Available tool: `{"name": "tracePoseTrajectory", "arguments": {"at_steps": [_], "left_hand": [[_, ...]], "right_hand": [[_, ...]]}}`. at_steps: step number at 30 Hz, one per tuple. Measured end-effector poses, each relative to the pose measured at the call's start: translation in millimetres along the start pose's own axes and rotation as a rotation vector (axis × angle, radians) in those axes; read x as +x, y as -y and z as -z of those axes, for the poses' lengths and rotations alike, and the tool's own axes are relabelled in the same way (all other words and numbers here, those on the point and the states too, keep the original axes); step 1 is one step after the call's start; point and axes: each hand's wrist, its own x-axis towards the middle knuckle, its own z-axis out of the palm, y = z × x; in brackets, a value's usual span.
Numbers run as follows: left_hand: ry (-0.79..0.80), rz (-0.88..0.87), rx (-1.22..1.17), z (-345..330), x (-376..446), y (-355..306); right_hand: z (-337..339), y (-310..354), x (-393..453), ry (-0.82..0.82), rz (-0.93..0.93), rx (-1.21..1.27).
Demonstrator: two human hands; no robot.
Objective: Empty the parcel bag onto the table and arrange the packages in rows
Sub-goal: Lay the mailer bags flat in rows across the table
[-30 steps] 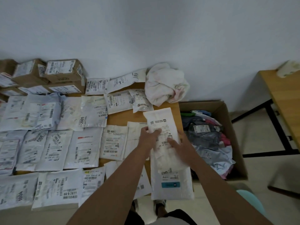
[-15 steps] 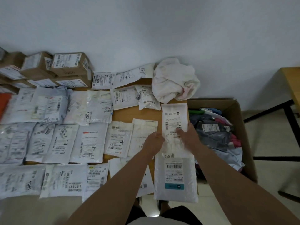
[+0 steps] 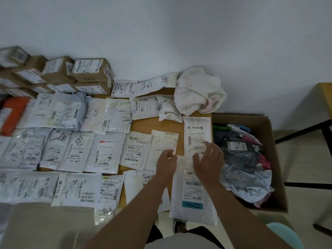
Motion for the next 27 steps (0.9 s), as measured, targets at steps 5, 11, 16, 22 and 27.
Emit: {"name": "tracePoseTrajectory", "arguments": {"at_steps": [5, 11, 16, 22, 27], "left_hand": [[-0.136, 0.048, -0.135, 24, -20, 28], [-0.17, -0.068, 0.293, 68, -20, 68], [-0.082, -0.201, 0.817, 102, 22, 79], [0.052, -0.183, 0.85, 97, 58, 74], [0.012, -0.223, 0.716, 92, 57, 73]], "right_hand": [[-22, 28, -50, 0.23, 0.384, -0.07], [-70, 54, -71, 0.645, 0.556, -0.354], [-90, 64, -47, 0.601, 0.531, -0.572], [-97, 74, -24, 0.559, 0.45, -0.61], [-96, 74, -45, 0.383, 0.431, -0.473]]}}
